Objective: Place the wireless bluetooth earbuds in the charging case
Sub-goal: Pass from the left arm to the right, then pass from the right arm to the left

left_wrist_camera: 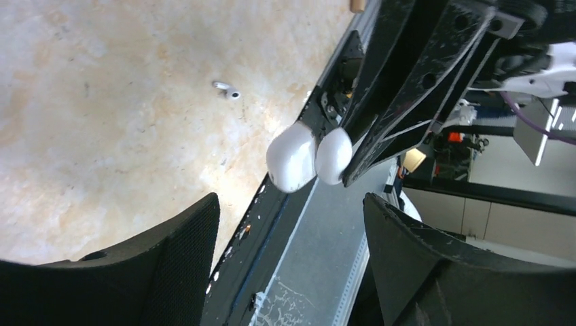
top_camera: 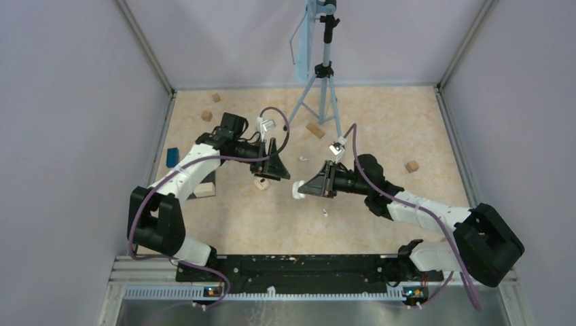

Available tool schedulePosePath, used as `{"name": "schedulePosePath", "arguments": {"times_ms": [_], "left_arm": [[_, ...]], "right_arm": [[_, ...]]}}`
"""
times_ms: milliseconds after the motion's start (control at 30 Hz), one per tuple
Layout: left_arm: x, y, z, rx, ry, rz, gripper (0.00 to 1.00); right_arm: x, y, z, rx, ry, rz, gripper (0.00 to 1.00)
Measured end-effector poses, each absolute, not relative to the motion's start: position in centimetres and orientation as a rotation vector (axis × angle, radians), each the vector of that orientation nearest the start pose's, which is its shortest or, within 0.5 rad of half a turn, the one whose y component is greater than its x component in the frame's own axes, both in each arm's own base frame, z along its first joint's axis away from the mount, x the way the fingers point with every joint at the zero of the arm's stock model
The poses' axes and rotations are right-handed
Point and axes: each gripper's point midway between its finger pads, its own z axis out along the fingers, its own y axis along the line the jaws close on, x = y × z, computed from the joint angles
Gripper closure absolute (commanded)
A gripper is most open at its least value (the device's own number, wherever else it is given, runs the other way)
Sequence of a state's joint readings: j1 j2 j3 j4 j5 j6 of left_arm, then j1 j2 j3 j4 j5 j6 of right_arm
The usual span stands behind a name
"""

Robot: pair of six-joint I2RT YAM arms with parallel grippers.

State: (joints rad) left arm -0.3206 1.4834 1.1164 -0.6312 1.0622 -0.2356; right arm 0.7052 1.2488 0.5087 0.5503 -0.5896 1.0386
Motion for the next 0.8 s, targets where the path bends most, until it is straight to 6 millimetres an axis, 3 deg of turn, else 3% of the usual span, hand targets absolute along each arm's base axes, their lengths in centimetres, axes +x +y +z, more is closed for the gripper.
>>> {"name": "schedulePosePath", "arguments": {"times_ms": [233, 367, 567, 800], "left_arm": [[24.0, -23.7, 18.5, 0.443, 2.482, -1.395, 0.16], [23.2, -24.1, 18.2, 0.446, 2.449, -1.276, 0.14], [22.1, -25.2, 17.3, 0.456, 2.404, -1.182, 0.15], [22.4, -26.1, 15.7, 0.406, 2.399, -1.235, 0.13]], "right_arm": [[21.3, 30.5, 16.3, 0.074, 2.271, 1.372, 1.0], [22.3, 28.6, 14.0, 0.267, 2.4, 1.169, 1.0], [22.9, 27.5, 11.4, 0.406, 2.526, 0.981, 1.0], [22.2, 26.9, 8.0, 0.45, 2.664, 0.826, 1.0]]}}
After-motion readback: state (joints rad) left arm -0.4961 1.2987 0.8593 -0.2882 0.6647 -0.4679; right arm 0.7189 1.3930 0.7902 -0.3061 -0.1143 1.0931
